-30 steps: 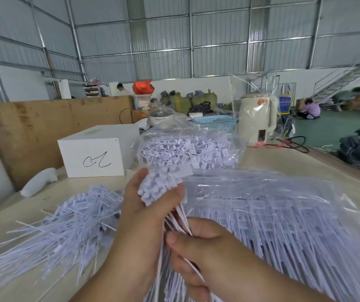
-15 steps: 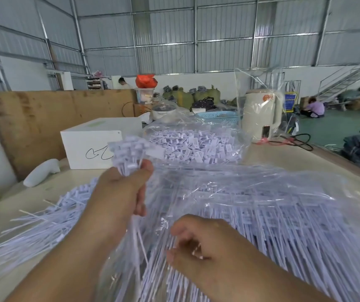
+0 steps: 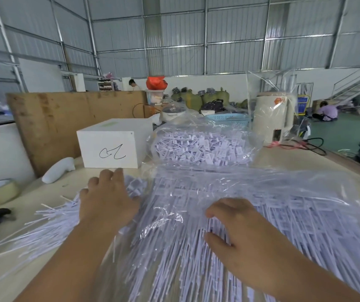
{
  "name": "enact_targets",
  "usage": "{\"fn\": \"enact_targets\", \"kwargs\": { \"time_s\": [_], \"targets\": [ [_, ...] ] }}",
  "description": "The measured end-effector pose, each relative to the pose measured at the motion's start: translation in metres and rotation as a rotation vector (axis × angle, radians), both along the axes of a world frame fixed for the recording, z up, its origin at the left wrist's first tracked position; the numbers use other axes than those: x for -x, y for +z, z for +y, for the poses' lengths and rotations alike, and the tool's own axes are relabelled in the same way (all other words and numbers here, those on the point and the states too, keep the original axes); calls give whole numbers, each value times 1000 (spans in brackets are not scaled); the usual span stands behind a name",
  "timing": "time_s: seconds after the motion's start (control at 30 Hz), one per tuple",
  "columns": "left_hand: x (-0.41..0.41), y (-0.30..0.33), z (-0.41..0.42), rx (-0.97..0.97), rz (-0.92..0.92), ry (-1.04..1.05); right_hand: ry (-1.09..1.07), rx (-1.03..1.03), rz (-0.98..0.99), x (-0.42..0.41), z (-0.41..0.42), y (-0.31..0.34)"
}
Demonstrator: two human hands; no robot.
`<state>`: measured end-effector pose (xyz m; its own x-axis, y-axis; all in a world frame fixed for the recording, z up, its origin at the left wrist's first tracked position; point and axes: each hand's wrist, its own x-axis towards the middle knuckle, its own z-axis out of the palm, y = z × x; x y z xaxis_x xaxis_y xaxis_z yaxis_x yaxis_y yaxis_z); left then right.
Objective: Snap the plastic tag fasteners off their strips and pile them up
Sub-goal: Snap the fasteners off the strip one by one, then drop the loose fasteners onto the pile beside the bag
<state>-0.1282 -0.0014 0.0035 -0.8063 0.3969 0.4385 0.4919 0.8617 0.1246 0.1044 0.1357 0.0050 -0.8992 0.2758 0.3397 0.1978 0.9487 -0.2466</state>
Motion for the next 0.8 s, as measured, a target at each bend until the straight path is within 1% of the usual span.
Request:
{"fn": "enact_targets", "kwargs": {
  "time_s": [0.1, 0.2, 0.27, 0.33, 0.37, 0.47, 0.5, 0.53, 0.6, 0.63, 0.67, 0.8],
  "targets": [
    [11, -12, 2, 30, -8, -21, -54, -95, -73, 1, 3, -4],
    [18, -22, 1, 89, -75, 41, -89, -107, -183, 1, 6, -7],
    [17, -25, 5, 143, -76, 74, -98, -116, -232, 1, 7, -9],
    [9, -25, 12, 179, 11, 48, -114, -126, -251, 2, 8, -10],
    [3, -22, 13, 146, 78, 6, -123, -129, -256, 3, 8, -9],
    [-6, -7, 13, -77, 303, -113, -140, -118, -264, 2, 9, -8],
    [-8, -3, 11, -103, 284, -110, -146, -106, -270, 1, 8, -7],
    [-10, -1, 9, -99, 206, -90, -150, -99, -275, 1, 8, -7],
    [-8, -3, 7, -35, 6, -54, -154, -102, -285, 0, 8, -6],
    [-4, -7, 5, 3, -61, -63, -157, -105, -290, 0, 7, -6],
    [0, -10, 4, 25, -89, -81, -161, -106, -293, 1, 7, -6],
    [13, -21, 7, 125, -50, -100, -162, -111, -291, 2, 7, -6]
  ]
}}
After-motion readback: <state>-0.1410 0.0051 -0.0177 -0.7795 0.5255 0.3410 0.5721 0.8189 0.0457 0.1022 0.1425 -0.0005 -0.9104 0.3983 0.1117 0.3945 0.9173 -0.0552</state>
